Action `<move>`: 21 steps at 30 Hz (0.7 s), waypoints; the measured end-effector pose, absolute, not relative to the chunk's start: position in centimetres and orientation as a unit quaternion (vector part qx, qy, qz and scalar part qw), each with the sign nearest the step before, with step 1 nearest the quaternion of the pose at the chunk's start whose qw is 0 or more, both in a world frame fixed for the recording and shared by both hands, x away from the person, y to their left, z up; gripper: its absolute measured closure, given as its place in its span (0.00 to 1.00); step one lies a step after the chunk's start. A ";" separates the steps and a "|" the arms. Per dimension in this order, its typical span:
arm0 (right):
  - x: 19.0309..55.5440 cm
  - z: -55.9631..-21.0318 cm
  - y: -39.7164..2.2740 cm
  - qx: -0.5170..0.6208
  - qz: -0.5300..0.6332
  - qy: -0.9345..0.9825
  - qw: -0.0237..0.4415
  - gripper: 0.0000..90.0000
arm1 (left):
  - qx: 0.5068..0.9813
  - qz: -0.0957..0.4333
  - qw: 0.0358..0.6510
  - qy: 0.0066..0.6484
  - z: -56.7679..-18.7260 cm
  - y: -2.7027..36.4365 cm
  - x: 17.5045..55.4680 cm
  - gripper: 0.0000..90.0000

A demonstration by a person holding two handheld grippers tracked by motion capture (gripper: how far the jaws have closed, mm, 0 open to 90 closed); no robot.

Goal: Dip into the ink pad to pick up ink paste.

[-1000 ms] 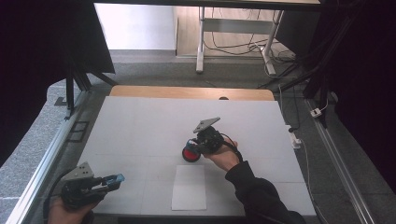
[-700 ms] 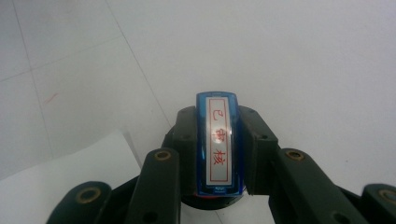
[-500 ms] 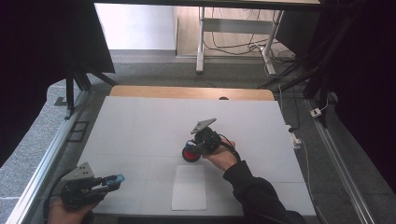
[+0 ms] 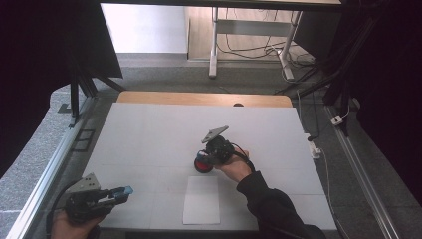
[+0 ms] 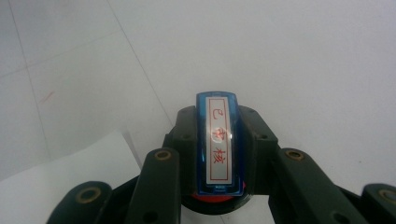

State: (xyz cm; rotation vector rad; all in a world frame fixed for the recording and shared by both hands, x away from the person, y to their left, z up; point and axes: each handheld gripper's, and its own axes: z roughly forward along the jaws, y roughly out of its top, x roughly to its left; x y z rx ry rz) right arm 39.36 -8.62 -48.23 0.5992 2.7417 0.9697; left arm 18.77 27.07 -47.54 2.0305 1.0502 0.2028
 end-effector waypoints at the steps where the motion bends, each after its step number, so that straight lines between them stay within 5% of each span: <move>1: 39.5 -48.2 -8.7 0.204 0.327 0.919 0.080 0.80 | 0.807 0.080 0.411 0.417 -47.5 27.1 18.8 0.76; 13: 41.0 -48.6 -9.8 0.252 0.355 0.900 0.020 0.80 | 0.807 0.080 0.410 0.418 -47.6 27.1 18.8 0.76; 21: 39.5 -48.2 -8.5 0.214 0.323 0.918 0.083 0.80 | 0.808 0.079 0.410 0.416 -47.6 27.0 18.8 0.76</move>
